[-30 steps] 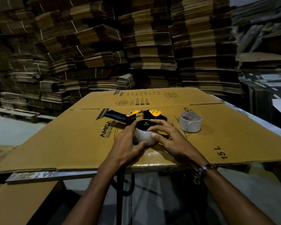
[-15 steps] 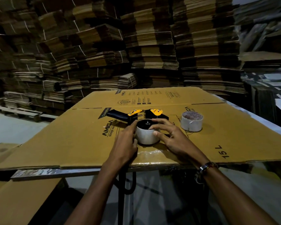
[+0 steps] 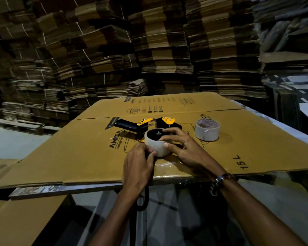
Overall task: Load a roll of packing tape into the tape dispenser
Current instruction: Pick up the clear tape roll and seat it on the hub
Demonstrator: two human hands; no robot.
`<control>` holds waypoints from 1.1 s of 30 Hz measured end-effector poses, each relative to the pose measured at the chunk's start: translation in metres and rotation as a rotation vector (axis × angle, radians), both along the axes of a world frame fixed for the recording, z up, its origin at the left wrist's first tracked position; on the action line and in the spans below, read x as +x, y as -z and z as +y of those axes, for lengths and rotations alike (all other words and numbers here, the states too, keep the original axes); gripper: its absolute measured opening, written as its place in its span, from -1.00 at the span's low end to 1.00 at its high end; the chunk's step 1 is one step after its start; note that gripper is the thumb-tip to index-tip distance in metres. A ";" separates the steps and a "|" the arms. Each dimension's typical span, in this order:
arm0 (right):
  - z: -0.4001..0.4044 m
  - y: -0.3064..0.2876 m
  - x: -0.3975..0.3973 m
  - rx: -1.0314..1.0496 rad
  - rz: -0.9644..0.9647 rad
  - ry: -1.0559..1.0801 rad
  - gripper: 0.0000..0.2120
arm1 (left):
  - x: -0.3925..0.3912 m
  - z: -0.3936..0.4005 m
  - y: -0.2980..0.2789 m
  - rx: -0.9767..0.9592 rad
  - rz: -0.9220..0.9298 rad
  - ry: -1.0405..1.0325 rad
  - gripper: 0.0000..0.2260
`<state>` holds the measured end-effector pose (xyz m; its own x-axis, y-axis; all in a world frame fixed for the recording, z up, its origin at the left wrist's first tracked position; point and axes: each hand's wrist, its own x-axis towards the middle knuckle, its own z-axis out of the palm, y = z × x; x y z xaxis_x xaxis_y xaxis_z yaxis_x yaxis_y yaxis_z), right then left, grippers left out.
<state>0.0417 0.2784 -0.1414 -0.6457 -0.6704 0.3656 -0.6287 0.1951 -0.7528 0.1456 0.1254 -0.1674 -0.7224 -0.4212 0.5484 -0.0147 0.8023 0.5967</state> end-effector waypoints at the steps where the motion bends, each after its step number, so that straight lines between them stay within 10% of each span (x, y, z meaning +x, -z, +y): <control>1: 0.000 -0.001 0.001 0.004 0.002 0.001 -0.78 | 0.000 0.000 0.000 0.000 0.002 0.002 -0.91; 10: -0.001 -0.001 -0.001 0.057 0.030 0.019 -0.75 | 0.002 -0.007 -0.008 -0.053 -0.067 0.139 -0.93; 17: 0.000 -0.001 -0.003 0.047 -0.027 0.002 -0.73 | 0.008 -0.048 -0.033 0.270 -0.313 0.511 -0.96; 33: -0.002 0.004 -0.009 -0.008 -0.080 -0.029 -0.77 | 0.000 -0.019 -0.016 -0.030 0.080 0.210 -0.95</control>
